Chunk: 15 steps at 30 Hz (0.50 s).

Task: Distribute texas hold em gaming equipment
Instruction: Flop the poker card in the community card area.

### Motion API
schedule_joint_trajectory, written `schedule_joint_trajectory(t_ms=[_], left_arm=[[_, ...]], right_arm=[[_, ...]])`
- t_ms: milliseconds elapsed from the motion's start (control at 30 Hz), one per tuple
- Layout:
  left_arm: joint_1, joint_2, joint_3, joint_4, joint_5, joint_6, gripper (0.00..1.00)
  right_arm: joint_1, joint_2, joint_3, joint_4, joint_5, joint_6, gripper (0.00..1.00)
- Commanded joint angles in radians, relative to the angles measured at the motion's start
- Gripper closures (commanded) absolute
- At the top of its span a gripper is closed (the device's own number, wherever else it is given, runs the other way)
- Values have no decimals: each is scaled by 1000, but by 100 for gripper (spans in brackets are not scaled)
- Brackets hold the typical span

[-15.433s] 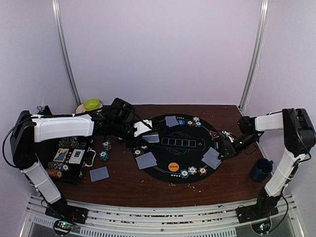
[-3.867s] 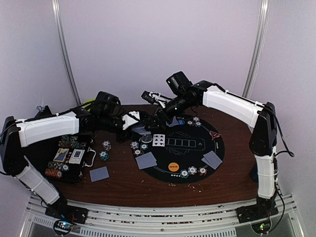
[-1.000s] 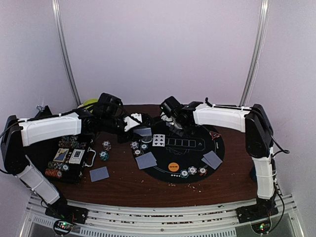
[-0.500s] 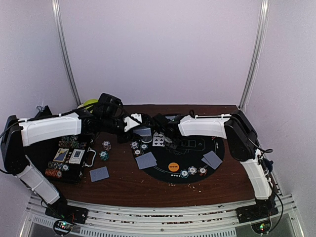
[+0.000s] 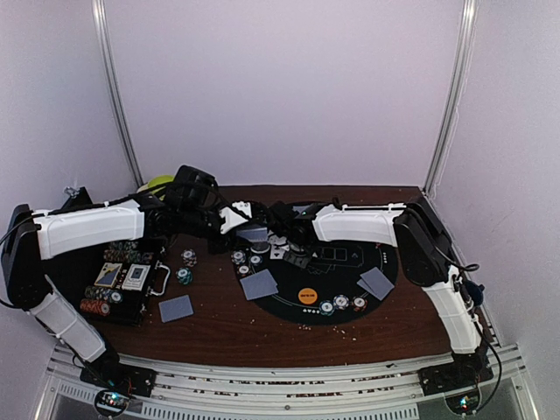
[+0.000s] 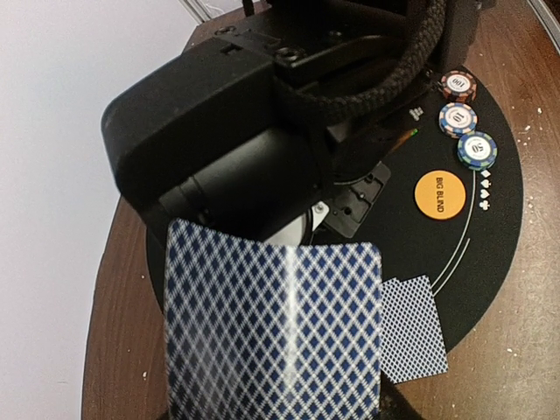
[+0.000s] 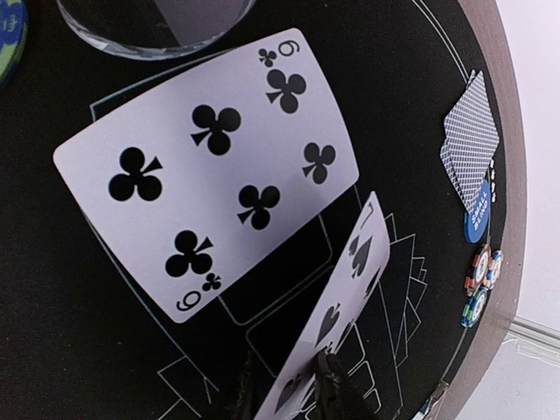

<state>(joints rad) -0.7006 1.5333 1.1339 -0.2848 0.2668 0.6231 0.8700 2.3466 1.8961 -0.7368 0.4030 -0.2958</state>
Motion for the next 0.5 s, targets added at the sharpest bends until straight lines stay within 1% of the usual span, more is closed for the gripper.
schedule_joint_trajectory(t_ms=[0, 67, 200, 267, 467], left_arm=[[-4, -18, -5, 55, 14, -6, 93], [-3, -18, -5, 55, 14, -6, 93], [-3, -19, -5, 55, 14, -6, 93], [-2, -20, -5, 55, 14, -6, 93], [-4, -19, -4, 53, 14, -6, 93]], right_arm=[[6, 5, 30, -9, -29, 17, 74], [6, 2, 30, -5, -35, 15, 71], [7, -7, 28, 2, -38, 11, 59], [7, -11, 27, 7, -43, 10, 55], [5, -27, 25, 21, -61, 10, 45]])
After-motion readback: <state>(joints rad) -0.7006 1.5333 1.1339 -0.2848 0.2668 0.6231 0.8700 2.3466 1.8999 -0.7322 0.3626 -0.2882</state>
